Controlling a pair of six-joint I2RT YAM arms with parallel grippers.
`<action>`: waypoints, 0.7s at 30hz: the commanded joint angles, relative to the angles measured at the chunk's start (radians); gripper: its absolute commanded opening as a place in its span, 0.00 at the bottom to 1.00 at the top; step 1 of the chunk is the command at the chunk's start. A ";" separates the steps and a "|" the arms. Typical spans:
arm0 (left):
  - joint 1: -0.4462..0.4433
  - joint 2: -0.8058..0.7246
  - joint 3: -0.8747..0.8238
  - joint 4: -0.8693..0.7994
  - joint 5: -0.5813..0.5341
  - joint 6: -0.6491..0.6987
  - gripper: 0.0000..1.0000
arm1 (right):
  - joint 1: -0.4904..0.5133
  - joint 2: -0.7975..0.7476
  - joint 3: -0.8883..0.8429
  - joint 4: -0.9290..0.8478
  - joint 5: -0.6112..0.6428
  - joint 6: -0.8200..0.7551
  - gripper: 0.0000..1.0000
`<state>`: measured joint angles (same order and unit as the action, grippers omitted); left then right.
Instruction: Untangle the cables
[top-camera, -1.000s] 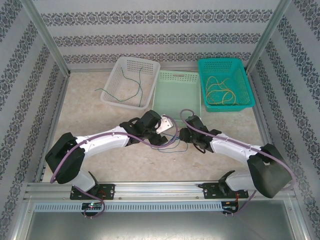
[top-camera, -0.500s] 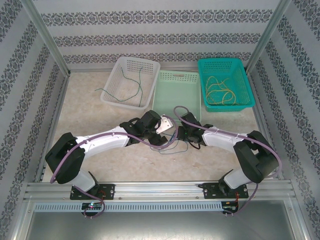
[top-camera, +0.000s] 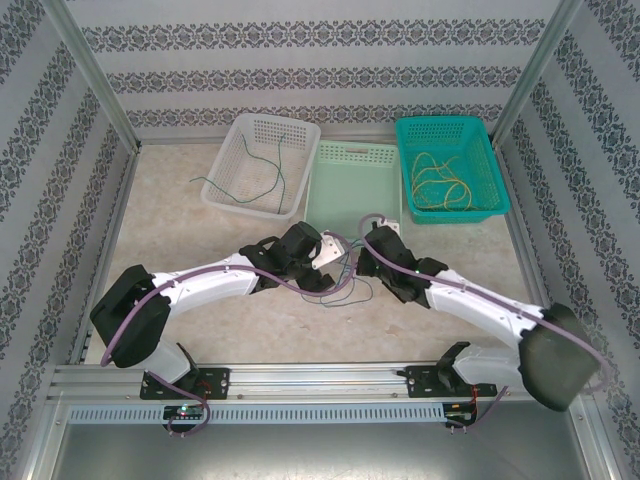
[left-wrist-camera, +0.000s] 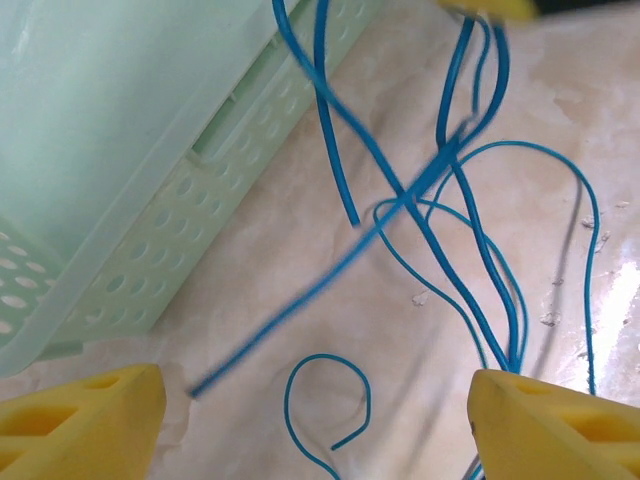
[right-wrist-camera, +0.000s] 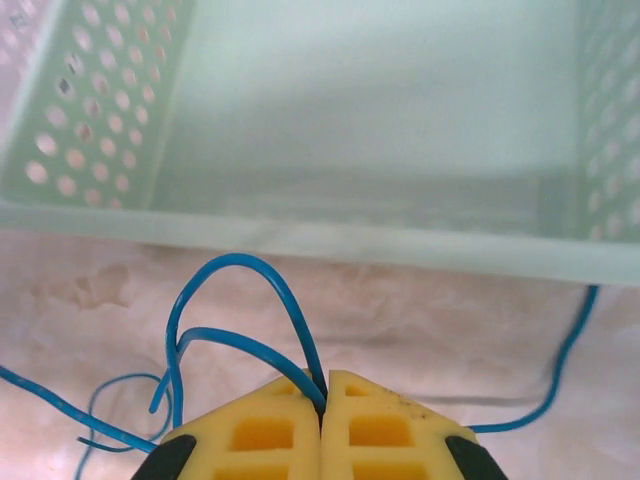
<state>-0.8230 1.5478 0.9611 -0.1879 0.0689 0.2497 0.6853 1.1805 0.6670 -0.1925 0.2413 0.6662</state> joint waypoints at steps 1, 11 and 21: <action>0.001 0.004 0.012 0.045 0.029 -0.016 0.80 | 0.006 -0.080 -0.011 -0.034 0.047 -0.057 0.00; 0.002 0.022 0.054 0.121 0.162 -0.111 0.81 | 0.008 -0.181 0.019 -0.052 0.060 -0.081 0.00; 0.001 0.110 0.138 0.104 0.250 -0.158 0.77 | 0.019 -0.235 -0.013 0.047 0.043 -0.037 0.00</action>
<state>-0.8230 1.6360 1.0561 -0.0963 0.2859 0.1223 0.6884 0.9630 0.6643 -0.2073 0.2836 0.6064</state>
